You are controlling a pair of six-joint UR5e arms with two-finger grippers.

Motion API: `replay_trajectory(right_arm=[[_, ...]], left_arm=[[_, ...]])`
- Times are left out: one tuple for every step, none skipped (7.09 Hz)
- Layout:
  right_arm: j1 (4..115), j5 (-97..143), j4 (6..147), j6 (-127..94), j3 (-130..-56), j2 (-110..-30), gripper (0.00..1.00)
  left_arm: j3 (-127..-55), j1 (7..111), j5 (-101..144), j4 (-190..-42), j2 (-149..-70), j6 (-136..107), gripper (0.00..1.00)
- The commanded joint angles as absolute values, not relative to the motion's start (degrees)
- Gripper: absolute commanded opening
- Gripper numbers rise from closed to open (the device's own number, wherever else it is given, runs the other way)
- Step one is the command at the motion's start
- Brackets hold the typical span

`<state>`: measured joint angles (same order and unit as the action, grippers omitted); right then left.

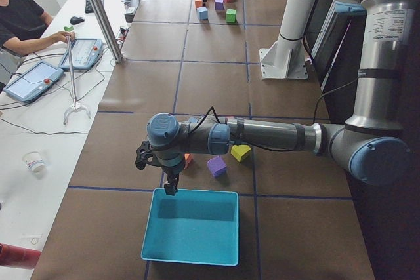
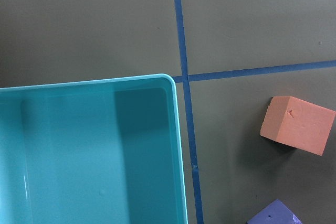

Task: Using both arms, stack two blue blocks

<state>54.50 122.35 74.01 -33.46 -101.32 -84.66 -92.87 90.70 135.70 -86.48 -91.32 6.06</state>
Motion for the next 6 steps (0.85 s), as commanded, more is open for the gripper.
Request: replay_trajectory(right_arm=[[52.31,122.34,74.0,-33.22,-98.62,-83.59,1.0],[51.51,122.26,74.0,-32.61,-97.4,-83.5,1.0],[51.24,122.26,74.0,-32.17,-96.69,-83.32,1.0],[51.15,122.26,74.0,-32.08,-95.37,-81.75,1.0],[51.15,122.34,74.0,-31.99,-94.49,-81.22,1.0],[51.15,122.34,74.09,-31.99,-93.87,-80.78,1.0]], left_arm=[[-92.9,90.7,135.7,-86.48,-91.32,6.06,1.0],[-92.9,90.7,135.7,-86.48,-91.32,6.06,1.0],[-92.9,90.7,135.7,-86.48,-91.32,6.06,1.0],[-92.9,90.7,135.7,-86.48,-91.32,6.06,1.0],[-92.9,90.7,135.79,-86.57,-91.32,6.06,1.0],[-92.99,90.7,135.79,-86.57,-91.32,6.06,1.0]])
